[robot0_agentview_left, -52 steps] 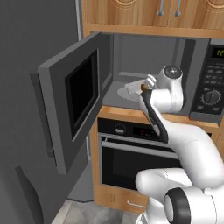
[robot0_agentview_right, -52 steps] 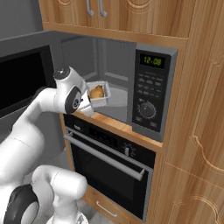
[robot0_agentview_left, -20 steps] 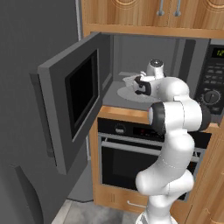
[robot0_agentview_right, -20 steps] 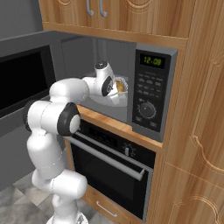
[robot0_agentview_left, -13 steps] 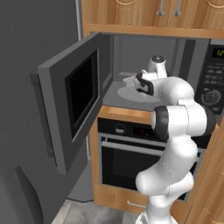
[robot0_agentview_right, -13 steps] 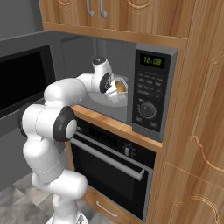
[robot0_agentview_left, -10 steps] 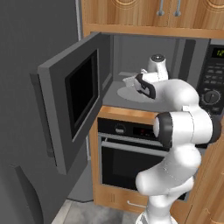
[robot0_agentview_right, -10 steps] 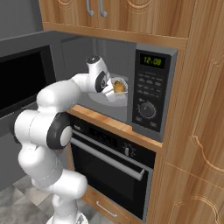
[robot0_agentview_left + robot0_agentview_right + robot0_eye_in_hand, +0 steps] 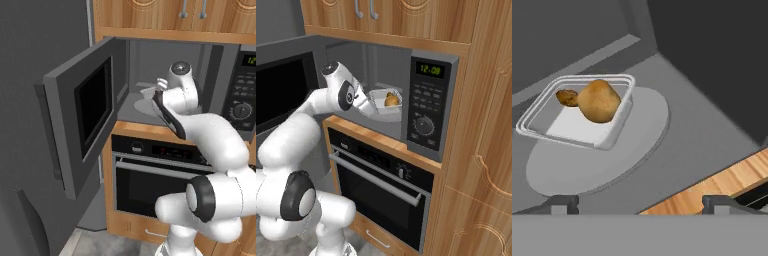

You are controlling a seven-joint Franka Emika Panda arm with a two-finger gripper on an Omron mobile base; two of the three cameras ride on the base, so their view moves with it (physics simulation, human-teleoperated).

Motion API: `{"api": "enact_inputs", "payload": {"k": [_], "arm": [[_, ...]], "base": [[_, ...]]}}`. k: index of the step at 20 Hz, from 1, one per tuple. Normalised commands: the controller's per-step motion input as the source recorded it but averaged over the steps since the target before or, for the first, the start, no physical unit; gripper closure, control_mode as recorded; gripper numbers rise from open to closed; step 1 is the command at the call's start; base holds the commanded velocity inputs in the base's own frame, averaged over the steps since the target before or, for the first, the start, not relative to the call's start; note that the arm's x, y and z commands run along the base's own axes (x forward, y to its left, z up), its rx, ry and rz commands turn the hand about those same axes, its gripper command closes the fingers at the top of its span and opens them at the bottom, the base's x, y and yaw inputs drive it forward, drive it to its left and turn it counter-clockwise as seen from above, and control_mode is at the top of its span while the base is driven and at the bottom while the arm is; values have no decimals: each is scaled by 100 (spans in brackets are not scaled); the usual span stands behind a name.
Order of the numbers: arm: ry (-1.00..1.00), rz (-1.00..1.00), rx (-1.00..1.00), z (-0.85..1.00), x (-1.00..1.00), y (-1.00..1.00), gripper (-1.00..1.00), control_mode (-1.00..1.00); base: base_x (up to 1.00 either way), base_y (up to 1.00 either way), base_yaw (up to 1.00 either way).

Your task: Place the tupperware containing the chicken drumstick and potato meal in the microwave. Close the microwave door and press the start button to reheat the meal.

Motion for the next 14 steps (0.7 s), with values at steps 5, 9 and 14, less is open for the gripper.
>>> {"api": "enact_inputs", "payload": {"k": [5,9,14], "arm": [[-8,35,-26,40,-100,29,-100,-100],[-12,44,-36,41,-100,27,-100,-100],[-3,41,-55,59,-100,71,-100,-100]], "base": [[0,0,0],[0,0,0],[0,0,0]]}}
